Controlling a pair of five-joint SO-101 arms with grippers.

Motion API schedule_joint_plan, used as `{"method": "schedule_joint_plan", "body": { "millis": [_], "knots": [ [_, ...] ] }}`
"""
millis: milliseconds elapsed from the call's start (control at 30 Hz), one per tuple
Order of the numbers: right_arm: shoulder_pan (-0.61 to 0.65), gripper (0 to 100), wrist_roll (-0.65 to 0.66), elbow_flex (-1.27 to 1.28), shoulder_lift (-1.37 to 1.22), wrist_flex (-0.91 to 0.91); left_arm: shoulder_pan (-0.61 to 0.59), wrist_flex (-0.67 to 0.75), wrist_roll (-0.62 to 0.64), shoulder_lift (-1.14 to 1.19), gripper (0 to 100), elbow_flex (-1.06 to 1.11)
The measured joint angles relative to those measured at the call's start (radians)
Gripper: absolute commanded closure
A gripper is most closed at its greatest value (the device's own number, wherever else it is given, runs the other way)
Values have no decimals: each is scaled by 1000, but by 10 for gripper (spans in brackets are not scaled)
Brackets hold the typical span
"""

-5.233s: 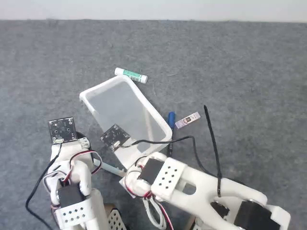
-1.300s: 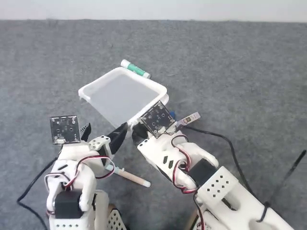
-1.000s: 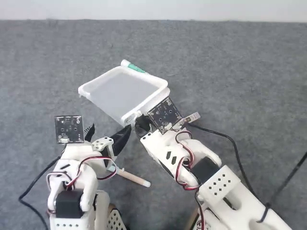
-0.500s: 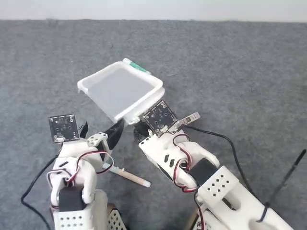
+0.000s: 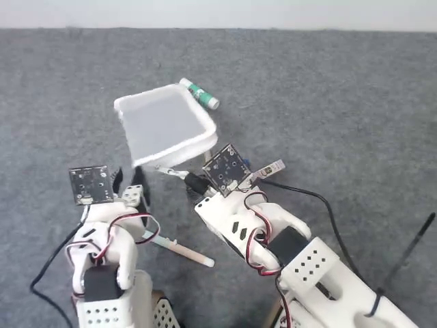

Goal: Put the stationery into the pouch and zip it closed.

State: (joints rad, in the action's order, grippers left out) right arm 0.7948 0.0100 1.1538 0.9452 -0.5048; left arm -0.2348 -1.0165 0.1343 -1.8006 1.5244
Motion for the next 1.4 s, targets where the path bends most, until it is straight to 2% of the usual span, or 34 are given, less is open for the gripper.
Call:
{"method": "schedule_joint_plan", "body": {
  "millis": [200, 1000, 1233, 1300, 1400],
  "knots": [
    [-2, 993, 2, -2, 0, -8, -32, 2, -3, 0, 990, 2],
    [-239, 993, 3, 0, 12, -21, -83, 2, -5, 0, 991, 2],
    [-244, 993, 3, -66, 12, -193, -83, 2, -5, 0, 986, 2],
    [-244, 993, 3, -75, 12, -212, -83, 2, -5, 0, 948, 2],
    [-245, 993, 3, -78, 12, -219, -83, 2, -5, 0, 829, 2]
  ]
}}
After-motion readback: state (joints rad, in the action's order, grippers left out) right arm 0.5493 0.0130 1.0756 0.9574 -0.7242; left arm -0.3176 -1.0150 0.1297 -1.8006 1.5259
